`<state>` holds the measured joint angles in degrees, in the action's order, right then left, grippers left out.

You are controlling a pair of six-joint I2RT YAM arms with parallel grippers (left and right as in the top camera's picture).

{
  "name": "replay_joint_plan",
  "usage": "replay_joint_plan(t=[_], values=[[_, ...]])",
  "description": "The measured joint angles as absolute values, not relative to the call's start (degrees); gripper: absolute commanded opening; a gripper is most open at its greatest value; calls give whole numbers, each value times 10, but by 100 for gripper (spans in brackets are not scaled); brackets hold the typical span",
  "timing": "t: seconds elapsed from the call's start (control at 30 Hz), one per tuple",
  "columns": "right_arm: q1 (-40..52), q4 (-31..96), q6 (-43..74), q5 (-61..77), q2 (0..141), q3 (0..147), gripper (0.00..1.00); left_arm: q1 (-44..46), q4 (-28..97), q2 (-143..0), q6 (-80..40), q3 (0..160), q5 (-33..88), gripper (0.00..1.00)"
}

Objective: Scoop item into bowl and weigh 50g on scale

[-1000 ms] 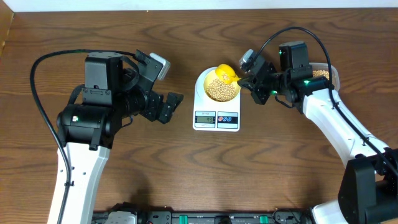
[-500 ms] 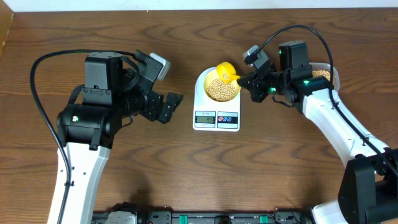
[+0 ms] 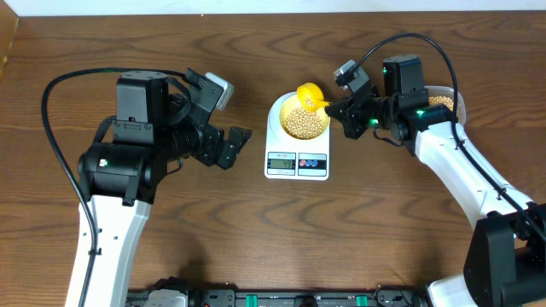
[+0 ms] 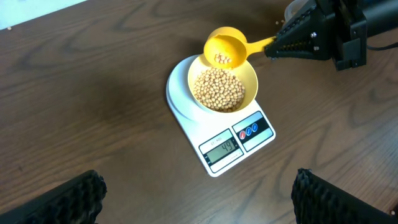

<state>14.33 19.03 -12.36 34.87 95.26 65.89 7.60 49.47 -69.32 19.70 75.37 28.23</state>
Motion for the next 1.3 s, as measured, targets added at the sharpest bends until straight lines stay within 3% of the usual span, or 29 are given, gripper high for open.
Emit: replay_joint_plan(t=[0.5,0.8,1.3], values=[[143,190,-133,342,953,659,1,76,495,-693,197,754,282,98],[143,166,-170,266,953,659,1,76,495,-693,197,754,282,98],[149,206,-232,322,953,659,1,76,495,-693,197,754,282,98]])
